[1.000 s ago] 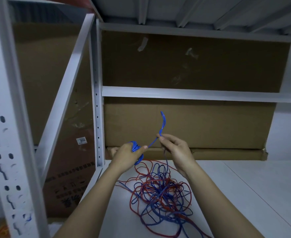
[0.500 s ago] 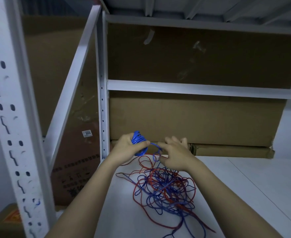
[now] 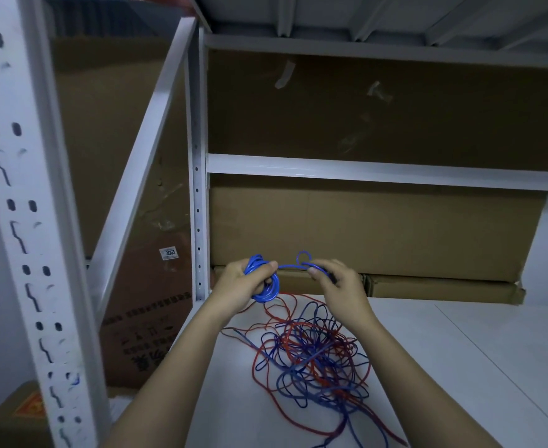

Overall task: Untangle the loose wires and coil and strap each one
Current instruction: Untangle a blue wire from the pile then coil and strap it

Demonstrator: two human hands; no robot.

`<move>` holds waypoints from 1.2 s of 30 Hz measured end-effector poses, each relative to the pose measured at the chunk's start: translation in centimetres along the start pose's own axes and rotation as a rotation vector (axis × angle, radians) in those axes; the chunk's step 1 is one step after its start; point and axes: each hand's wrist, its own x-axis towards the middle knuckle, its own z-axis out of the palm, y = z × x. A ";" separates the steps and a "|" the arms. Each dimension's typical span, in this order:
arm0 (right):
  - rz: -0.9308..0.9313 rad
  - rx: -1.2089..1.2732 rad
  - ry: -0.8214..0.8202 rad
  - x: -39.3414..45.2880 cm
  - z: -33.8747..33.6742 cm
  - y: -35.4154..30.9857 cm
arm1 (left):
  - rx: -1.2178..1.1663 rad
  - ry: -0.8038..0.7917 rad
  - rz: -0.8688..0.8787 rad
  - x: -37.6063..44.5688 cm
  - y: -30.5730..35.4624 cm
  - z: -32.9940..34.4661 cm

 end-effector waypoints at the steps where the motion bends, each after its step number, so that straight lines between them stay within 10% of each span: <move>1: 0.027 0.064 -0.033 -0.1 -0.2 0.0 | 0.000 0.035 0.001 0.0 0.0 -0.2; 6: 0.235 0.168 0.065 0.2 -1.0 1.2 | 0.053 0.310 -0.024 0.4 -0.8 -1.1; 13: 0.549 -0.751 0.047 -0.8 -2.8 5.6 | -0.139 0.544 -0.076 0.0 -1.1 -3.0; 19: 0.386 -1.095 -0.076 -0.4 -0.4 4.2 | -0.135 0.483 -0.023 -0.4 -0.2 -3.4; 26: -0.056 -0.357 0.001 -0.6 3.9 -1.1 | 0.020 0.363 0.039 -0.4 1.0 -1.7; 30: -0.183 -0.374 -0.028 0.0 4.8 -1.9 | 0.024 0.277 0.093 -0.9 1.4 -0.9; 36: -0.016 0.044 -0.170 -0.5 5.5 -2.4 | 0.018 0.175 0.142 -1.5 2.2 -0.8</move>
